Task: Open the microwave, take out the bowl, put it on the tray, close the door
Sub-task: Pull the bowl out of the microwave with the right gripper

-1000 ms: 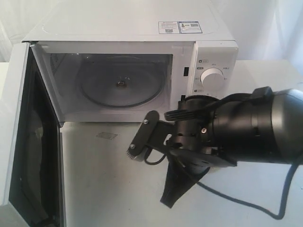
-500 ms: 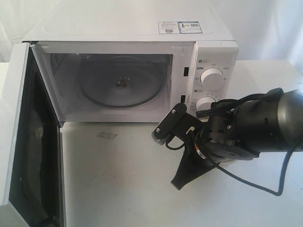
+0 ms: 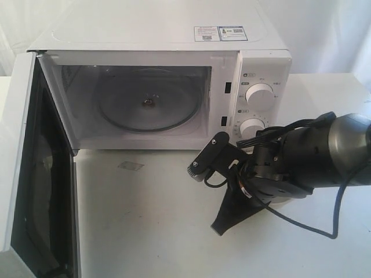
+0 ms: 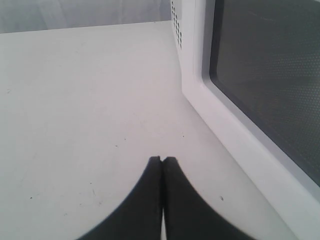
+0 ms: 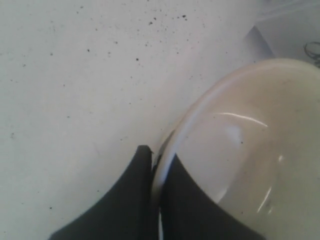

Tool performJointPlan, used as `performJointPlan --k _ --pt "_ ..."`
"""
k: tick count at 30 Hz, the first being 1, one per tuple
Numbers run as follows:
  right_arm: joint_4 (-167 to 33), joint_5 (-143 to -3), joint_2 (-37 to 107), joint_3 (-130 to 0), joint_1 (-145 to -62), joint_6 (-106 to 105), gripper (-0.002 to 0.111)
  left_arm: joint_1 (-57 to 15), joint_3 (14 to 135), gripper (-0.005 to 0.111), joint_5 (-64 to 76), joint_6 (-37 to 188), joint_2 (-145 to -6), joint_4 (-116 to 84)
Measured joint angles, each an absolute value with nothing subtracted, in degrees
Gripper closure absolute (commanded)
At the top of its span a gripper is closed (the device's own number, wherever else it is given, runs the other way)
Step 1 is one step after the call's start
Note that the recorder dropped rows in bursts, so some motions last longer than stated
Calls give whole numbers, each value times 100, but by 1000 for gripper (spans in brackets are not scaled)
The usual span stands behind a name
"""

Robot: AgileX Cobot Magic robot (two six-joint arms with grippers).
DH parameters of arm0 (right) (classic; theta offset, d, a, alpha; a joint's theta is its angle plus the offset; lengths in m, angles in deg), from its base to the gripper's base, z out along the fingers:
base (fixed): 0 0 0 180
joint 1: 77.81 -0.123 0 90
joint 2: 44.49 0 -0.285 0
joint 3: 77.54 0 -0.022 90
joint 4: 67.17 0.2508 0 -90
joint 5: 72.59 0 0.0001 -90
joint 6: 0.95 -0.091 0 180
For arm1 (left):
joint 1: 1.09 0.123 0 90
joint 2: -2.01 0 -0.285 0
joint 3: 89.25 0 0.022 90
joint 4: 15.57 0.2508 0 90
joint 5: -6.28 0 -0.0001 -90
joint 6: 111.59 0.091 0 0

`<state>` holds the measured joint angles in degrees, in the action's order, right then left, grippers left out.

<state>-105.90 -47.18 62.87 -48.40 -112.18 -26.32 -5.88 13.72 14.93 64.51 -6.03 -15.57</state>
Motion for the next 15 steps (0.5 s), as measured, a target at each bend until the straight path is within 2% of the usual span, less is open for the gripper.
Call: performJointPlan --k 5,8,15 --pt "-10590 -4745 6287 -4840 -11218 -2644 73 -588 1372 107 1493 6451 -603 -1557" --pt "-10590 -4764 6287 -4840 -11218 -2644 59 -588 1372 107 1493 6451 -603 -1557" --pt "-10600 -4713 6229 -4840 -11218 -2644 57 -588 1372 107 1493 6451 -603 -1527"
